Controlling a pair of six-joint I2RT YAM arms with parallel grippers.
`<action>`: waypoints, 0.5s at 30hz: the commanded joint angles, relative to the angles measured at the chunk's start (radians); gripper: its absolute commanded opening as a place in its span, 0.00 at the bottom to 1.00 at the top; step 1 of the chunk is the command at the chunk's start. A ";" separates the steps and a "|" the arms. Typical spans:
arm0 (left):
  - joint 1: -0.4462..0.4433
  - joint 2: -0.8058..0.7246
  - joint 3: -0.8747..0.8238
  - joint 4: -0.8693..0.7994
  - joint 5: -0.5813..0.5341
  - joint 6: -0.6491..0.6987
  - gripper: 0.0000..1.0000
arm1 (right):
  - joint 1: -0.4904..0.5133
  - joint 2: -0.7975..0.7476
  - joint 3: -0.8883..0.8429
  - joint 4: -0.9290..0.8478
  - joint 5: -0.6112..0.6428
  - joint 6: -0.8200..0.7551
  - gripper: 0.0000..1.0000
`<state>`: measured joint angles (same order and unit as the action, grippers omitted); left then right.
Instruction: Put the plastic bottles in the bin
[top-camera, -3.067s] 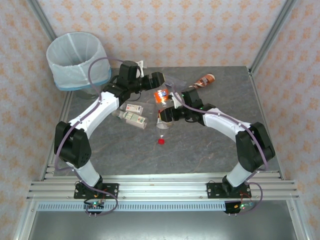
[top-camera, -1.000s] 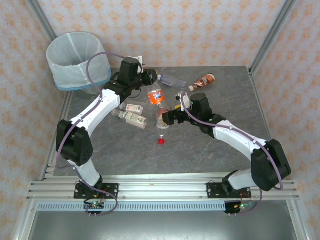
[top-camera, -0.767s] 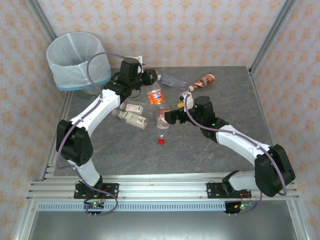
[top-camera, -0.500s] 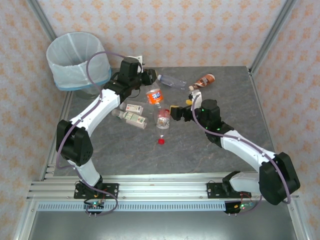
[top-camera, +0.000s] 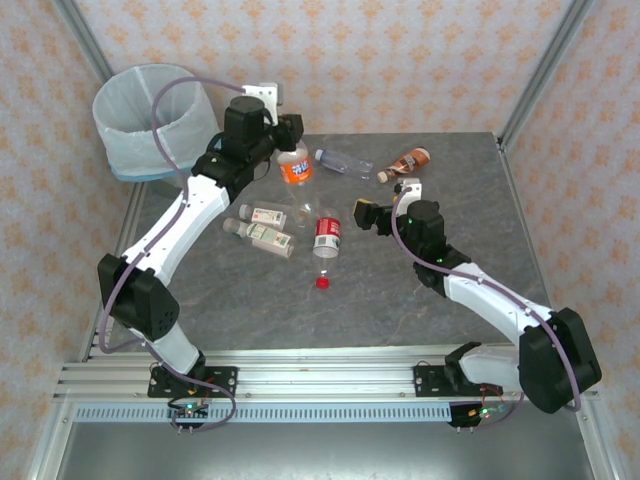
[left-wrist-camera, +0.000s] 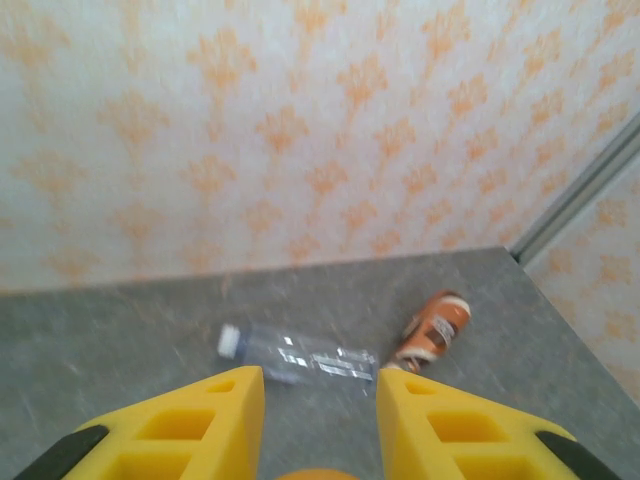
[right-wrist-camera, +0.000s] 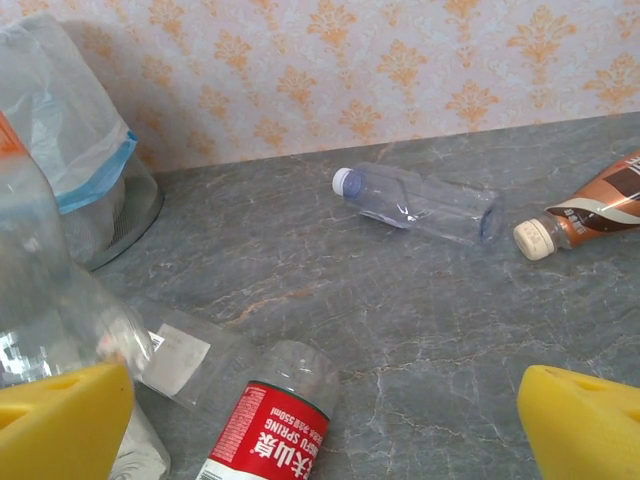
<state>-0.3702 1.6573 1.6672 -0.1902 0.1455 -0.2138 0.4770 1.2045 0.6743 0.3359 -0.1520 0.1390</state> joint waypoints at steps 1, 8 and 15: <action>0.013 -0.040 0.071 0.048 -0.118 0.152 0.00 | -0.003 -0.015 -0.014 -0.011 0.029 0.022 0.99; 0.041 -0.013 0.179 0.073 -0.290 0.334 0.00 | -0.003 -0.015 -0.013 -0.012 0.029 0.031 0.99; 0.118 0.029 0.340 0.065 -0.386 0.341 0.00 | -0.004 -0.016 -0.015 -0.014 0.028 0.045 0.99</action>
<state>-0.2760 1.6699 1.9293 -0.1631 -0.1417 0.0883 0.4767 1.2041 0.6727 0.3286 -0.1371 0.1646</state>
